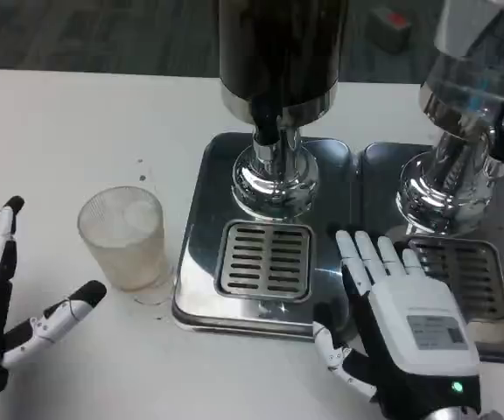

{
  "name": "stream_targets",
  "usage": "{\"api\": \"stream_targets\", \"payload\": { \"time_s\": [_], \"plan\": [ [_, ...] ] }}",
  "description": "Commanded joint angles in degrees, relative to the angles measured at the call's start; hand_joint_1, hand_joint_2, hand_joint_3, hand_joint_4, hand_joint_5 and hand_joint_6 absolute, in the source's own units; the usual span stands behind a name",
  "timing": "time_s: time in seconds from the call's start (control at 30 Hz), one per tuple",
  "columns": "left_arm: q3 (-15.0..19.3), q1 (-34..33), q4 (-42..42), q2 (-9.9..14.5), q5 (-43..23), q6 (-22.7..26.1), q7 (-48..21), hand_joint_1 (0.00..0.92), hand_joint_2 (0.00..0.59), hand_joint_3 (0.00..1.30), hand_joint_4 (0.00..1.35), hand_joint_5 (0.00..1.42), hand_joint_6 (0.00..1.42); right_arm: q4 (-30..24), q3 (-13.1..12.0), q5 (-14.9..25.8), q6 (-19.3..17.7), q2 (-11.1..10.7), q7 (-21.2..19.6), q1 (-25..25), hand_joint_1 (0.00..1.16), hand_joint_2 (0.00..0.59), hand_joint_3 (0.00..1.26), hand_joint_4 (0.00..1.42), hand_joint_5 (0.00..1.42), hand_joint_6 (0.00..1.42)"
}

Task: Grasp the cup under the faucet to collect the drink, then remove the cup.

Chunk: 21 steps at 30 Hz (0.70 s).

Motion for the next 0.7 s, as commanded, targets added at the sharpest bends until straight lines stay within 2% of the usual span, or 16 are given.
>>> {"api": "stream_targets", "payload": {
  "time_s": [0.03, 0.13, 0.33, 0.6, 0.7],
  "plan": [
    [-1.4, -3.9, 5.8, -0.1, -0.9, -2.2, 0.9, 0.0, 0.028, 0.0, 0.0, 0.0, 0.0, 0.0, -0.3, 0.1, 0.7, 0.5, 0.3, 0.2, 0.31, 0.552, 0.0, 0.0, 0.0, 0.0],
    [-2.2, -5.9, 9.0, 0.2, -1.4, -3.4, 0.9, 0.0, 0.01, 0.0, 0.0, 0.0, 0.0, -0.3, -0.2, -0.1, 1.2, 0.8, 0.2, 0.6, 0.31, 0.552, 0.0, 0.0, 0.0, 0.0],
    [-3.2, -11.6, 19.0, -1.7, -7.7, -8.2, -2.9, 0.0, 0.0, 0.0, 0.0, 0.0, 0.0, -0.4, -0.1, -0.2, 1.7, 1.3, 0.2, 0.8, 0.3, 0.552, 0.0, 0.0, 0.0, 0.0],
    [-5.7, -18.3, 27.2, -2.4, -8.4, -11.5, -2.7, 0.002, 0.0, 0.0, 0.0, 0.0, 0.0, -0.7, -0.2, -0.2, 2.1, 1.5, 0.3, 1.0, 0.3, 0.552, 0.0, 0.0, 0.0, 0.0],
    [-6.7, -20.8, 30.1, -2.9, -8.5, -12.4, -2.9, 0.04, 0.0, 0.0, 0.0, 0.0, 0.0, -0.7, -0.1, -0.2, 2.5, 1.7, 0.3, 1.1, 0.3, 0.552, 0.0, 0.0, 0.0, 0.0]
  ]
}}
